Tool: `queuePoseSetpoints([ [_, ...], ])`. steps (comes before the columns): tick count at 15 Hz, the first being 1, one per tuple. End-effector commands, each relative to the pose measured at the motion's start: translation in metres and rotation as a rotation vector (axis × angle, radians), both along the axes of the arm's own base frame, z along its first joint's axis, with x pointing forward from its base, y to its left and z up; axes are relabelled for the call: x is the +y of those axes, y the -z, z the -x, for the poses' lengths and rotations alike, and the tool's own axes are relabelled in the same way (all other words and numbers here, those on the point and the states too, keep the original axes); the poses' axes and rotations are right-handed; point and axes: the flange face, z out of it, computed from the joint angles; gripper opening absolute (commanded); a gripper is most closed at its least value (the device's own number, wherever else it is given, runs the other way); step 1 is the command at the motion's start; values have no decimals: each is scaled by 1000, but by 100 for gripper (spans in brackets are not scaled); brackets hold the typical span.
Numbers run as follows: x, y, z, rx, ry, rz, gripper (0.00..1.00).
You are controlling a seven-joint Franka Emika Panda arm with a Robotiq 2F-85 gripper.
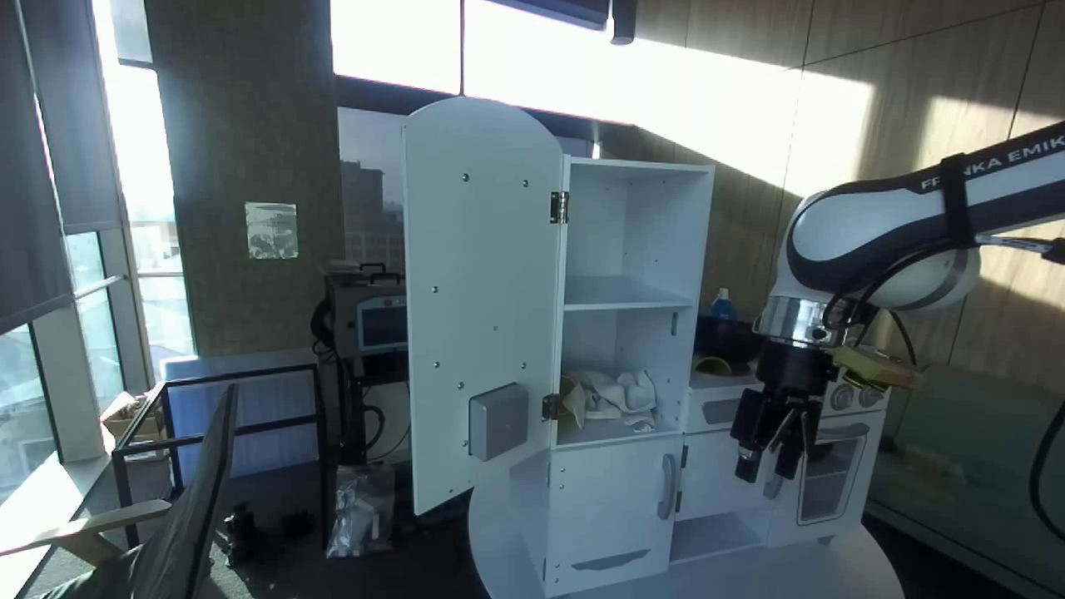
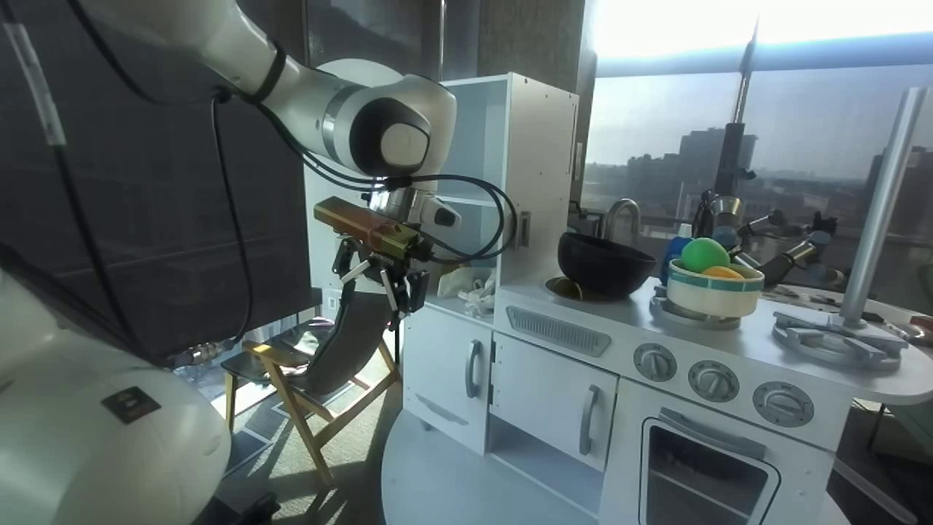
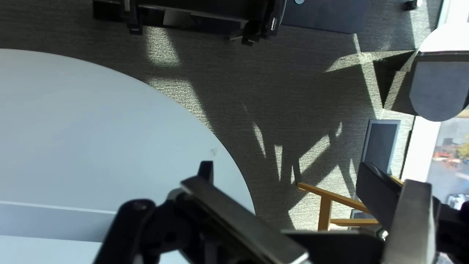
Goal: Close the top cupboard then open the bottom cupboard
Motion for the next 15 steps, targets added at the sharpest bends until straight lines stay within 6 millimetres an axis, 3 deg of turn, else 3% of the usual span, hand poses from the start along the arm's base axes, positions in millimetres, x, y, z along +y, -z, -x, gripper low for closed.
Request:
queuePoseSetpoints([
  [1,0,0,0,1,0,0,100],
  [3,10,1,-1,2,-16,3,100],
  [7,92,-15,10,8,-164,-85,100],
  [10,146,-48,12,-41,-246,-75,100],
  [15,185,-120,18,-125,-251,-20,100],
])
